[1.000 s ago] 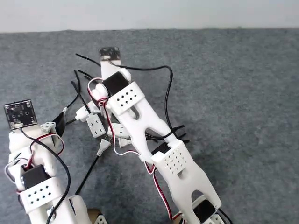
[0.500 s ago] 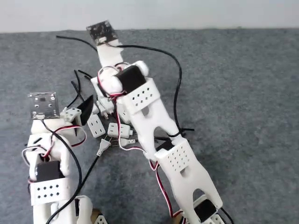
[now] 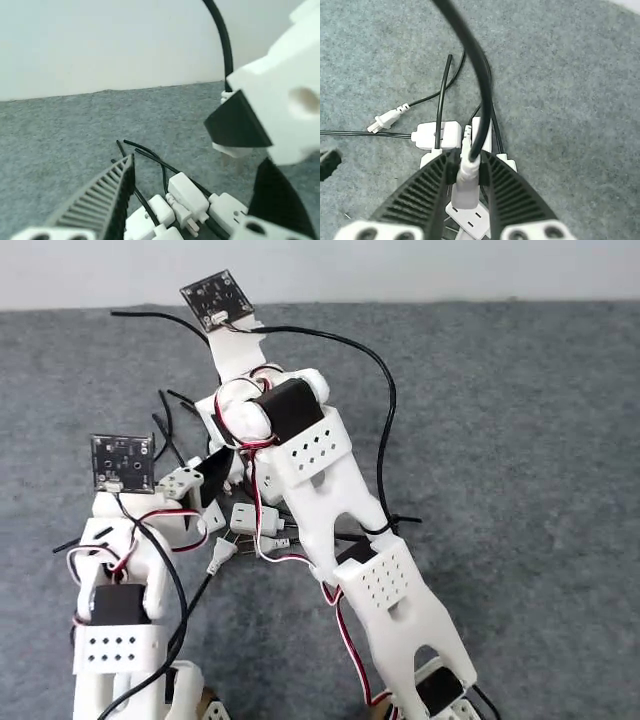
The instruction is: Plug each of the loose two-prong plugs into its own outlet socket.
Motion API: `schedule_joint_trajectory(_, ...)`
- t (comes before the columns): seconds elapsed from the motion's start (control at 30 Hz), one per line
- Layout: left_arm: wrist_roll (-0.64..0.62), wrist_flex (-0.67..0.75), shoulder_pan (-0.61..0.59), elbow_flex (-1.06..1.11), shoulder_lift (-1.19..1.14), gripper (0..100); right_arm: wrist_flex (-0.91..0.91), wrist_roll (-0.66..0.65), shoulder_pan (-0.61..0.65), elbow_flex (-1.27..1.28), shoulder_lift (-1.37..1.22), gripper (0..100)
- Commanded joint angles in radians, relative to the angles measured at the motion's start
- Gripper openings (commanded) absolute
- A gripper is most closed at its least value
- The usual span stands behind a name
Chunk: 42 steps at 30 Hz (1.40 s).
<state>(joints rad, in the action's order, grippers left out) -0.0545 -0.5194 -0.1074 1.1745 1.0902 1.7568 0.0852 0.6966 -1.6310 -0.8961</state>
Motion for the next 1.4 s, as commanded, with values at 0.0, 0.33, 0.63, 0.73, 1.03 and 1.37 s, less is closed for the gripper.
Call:
schedule_joint_trajectory(0.0,-0.035,0.055,0.003,-0.053,0.012,36,0.041,-0.015,-0.002,-0.049,0.082,0.7)
schedule_joint_trajectory(0.33,-0.035,0.143,-0.032,0.002,0.006,36,0.042,-0.012,0.045,0.075,0.189,0.7)
schedule_joint_trajectory(0.63,-0.035,0.166,-0.041,0.035,0.012,36,0.041,-0.008,0.064,0.293,0.372,0.7)
schedule_joint_trajectory(0.73,-0.034,0.18,-0.055,0.041,0.006,36,0.041,-0.008,0.065,0.35,0.424,0.7)
schedule_joint_trajectory(1.03,-0.035,0.19,-0.078,0.05,0.008,36,0.041,-0.006,0.084,0.505,0.495,0.7)
schedule_joint_trajectory(1.37,-0.035,0.187,-0.078,0.071,0.012,36,0.036,0.037,0.084,0.508,0.487,0.7)
